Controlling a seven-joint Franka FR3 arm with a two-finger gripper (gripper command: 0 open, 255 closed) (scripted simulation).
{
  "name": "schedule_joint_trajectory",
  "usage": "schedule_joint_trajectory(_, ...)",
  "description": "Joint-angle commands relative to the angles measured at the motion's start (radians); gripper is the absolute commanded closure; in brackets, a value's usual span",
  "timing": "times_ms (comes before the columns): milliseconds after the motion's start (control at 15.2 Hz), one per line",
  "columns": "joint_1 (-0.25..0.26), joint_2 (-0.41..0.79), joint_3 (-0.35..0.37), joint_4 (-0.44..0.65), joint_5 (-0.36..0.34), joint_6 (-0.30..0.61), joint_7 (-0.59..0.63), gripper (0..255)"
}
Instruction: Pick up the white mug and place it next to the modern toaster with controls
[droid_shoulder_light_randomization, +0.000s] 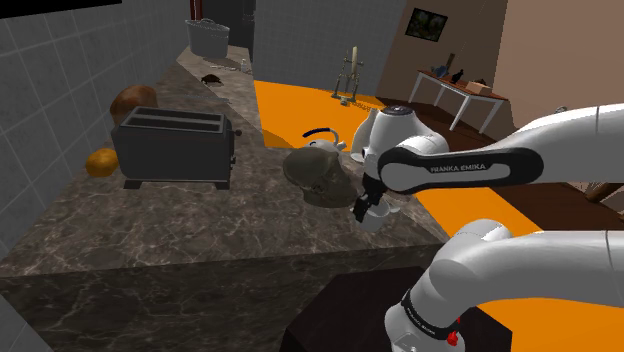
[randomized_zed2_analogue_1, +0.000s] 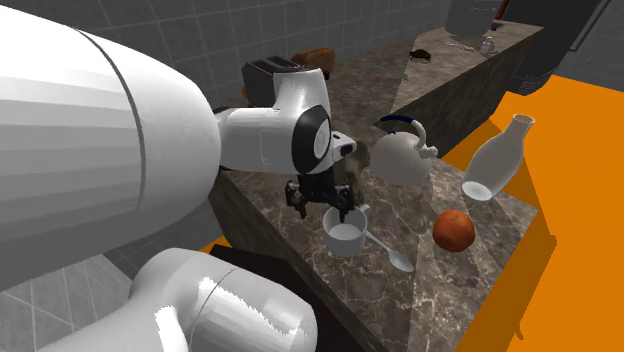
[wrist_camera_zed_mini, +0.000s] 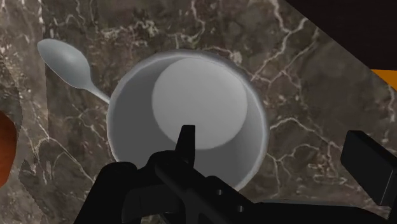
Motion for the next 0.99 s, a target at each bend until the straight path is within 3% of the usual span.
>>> schedule_joint_trajectory(0,-0.01,0.017,-0.006,-0.021,-0.012,0.043,0.0,0)
schedule_joint_trajectory(264,-0.027,0.07,-0.014,-0.059,-0.033,0.134,0.007,0)
schedule_joint_trajectory(792,-0.027,0.07,-0.014,-0.059,-0.033,0.134,0.007,0)
schedule_joint_trajectory(858,-0.027,0.07,-0.014,-0.059,-0.033,0.134,0.007,255)
schedule_joint_trajectory(924,-0.027,0.07,-0.014,-0.059,-0.033,0.134,0.007,255)
